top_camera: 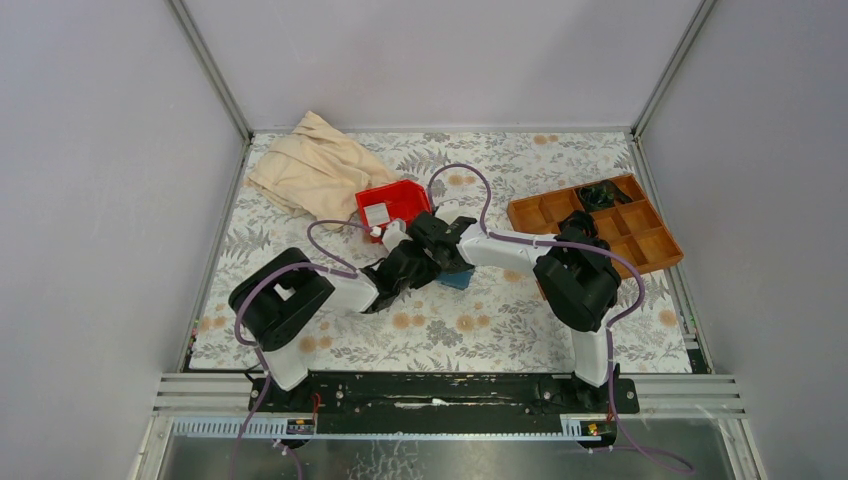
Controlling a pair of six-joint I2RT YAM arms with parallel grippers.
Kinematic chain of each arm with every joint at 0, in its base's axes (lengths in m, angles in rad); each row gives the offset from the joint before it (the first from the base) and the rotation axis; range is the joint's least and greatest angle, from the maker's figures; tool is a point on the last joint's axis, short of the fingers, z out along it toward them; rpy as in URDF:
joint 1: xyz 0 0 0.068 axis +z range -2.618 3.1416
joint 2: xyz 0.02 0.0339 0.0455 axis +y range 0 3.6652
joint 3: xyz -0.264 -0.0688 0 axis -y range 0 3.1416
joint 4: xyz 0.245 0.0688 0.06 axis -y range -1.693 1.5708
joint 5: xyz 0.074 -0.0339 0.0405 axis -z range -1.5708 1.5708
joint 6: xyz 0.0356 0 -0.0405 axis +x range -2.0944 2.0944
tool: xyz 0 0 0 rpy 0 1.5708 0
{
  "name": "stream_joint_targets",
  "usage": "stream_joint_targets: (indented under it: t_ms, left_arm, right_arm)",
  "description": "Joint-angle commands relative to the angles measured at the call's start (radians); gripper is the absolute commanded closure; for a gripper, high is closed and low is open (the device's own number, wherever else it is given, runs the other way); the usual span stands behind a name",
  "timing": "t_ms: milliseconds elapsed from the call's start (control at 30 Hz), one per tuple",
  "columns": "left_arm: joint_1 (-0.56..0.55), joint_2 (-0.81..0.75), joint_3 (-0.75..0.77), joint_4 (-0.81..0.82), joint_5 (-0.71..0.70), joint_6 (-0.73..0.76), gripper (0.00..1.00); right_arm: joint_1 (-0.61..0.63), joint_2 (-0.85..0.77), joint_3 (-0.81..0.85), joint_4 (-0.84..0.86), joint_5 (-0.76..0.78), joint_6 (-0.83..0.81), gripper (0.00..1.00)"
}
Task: Put the credit cards into the card holder
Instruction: Open the card holder at the center of the board.
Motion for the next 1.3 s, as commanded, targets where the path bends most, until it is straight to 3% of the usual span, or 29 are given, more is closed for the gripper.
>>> stream_joint_targets:
  t_ms: [0,333,600,1033,1267]
  left_arm:
    - [-0.005,0.14,-0.078,-0.451,0.01,0.058,0.78]
    - [-0.005,0.159,-0.074,-0.453,0.013,0.053,0.79]
    - [-0.005,0.19,-0.066,-0.451,0.025,0.052,0.81]
    - [-0.008,0.233,-0.051,-0.458,0.039,0.041,0.83]
    - [-0.011,0.283,-0.046,-0.456,0.05,0.034,0.94]
  right_arm:
    - [0.032,-0.002,-0.024,-0.077,0.083,-0.026,0.76]
    - [0.03,-0.034,-0.065,-0.037,0.035,-0.023,0.9]
    - [-0.038,-0.138,-0.143,0.051,-0.157,0.028,1.0]
    - [-0.151,-0.312,-0.236,0.094,-0.271,0.055,1.0]
    - [-0.213,-0.411,-0.279,0.115,-0.331,0.069,1.0]
